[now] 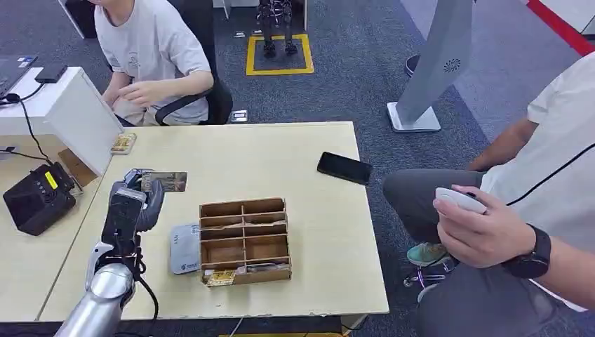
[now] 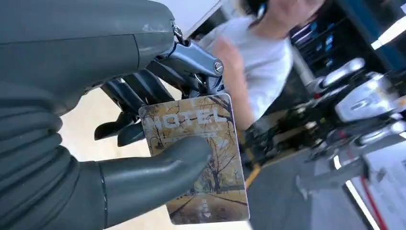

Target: Pass the card to the sensor for recognition and then transmit it.

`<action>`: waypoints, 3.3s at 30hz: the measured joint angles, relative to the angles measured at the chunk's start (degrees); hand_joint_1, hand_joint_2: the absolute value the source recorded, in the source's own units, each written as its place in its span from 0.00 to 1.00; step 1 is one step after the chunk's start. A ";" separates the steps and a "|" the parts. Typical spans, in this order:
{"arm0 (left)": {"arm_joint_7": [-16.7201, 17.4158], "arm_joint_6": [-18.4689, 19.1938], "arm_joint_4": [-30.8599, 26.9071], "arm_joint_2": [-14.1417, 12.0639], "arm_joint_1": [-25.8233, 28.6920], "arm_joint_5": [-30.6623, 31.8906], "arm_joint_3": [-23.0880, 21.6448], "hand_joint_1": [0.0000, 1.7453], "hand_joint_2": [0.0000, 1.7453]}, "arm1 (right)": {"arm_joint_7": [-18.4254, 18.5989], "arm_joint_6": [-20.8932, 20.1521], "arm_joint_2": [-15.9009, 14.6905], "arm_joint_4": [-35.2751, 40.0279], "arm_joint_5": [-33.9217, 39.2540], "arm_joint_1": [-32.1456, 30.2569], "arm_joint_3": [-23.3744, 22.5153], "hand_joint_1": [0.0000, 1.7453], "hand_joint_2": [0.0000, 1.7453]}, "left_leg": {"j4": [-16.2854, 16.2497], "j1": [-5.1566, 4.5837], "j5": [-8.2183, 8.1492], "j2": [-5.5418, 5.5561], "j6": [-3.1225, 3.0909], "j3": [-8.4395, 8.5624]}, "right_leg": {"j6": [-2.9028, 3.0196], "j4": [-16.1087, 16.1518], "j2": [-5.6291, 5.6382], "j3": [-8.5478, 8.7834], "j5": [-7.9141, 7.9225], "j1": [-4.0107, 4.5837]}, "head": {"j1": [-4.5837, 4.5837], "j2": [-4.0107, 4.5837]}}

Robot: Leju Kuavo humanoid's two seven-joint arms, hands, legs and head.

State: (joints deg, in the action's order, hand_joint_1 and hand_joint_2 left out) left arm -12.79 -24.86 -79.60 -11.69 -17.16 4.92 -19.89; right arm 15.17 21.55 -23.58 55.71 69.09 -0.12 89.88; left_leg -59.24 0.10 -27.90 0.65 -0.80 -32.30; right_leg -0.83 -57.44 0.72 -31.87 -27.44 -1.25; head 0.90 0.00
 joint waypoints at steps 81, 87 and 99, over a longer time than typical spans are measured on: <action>-0.22 15.02 -10.91 -15.50 -10.07 7.23 -2.73 0.00 1.00 | -6.51 -4.17 4.52 -13.53 -0.76 -0.12 -4.35 0.00 0.00 | 0.00 0.01 0.14 -0.16 0.05 -0.45 | 0.03 -0.02 0.20 -0.46 0.16 0.00 | -0.02 0.00; -1.81 14.63 -15.80 -15.87 -7.68 11.14 -3.21 0.00 1.00 | -5.92 -5.33 4.39 -13.66 -0.46 0.37 -2.36 0.00 0.00 | 0.00 0.01 0.13 -0.18 0.06 -0.45 | 0.03 -0.01 0.21 -0.47 0.16 0.00 | 0.00 0.00; -5.24 11.70 -20.06 -18.16 -4.19 21.35 -10.30 0.00 1.00 | -5.66 -6.40 4.39 -13.70 2.95 0.76 -1.09 0.00 0.00 | 0.00 0.01 0.13 -0.18 0.06 -0.45 | 0.03 -0.01 0.21 -0.48 0.16 0.00 | -0.02 0.00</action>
State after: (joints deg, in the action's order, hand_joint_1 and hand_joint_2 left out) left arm -18.03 -13.16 -99.67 -29.86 -21.35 26.27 -30.19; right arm 9.51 15.15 -19.19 42.01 72.04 0.64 88.78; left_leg -59.24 0.11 -27.76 0.47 -0.74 -32.75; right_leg -0.80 -57.46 0.93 -32.35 -27.28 -1.25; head 0.87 0.00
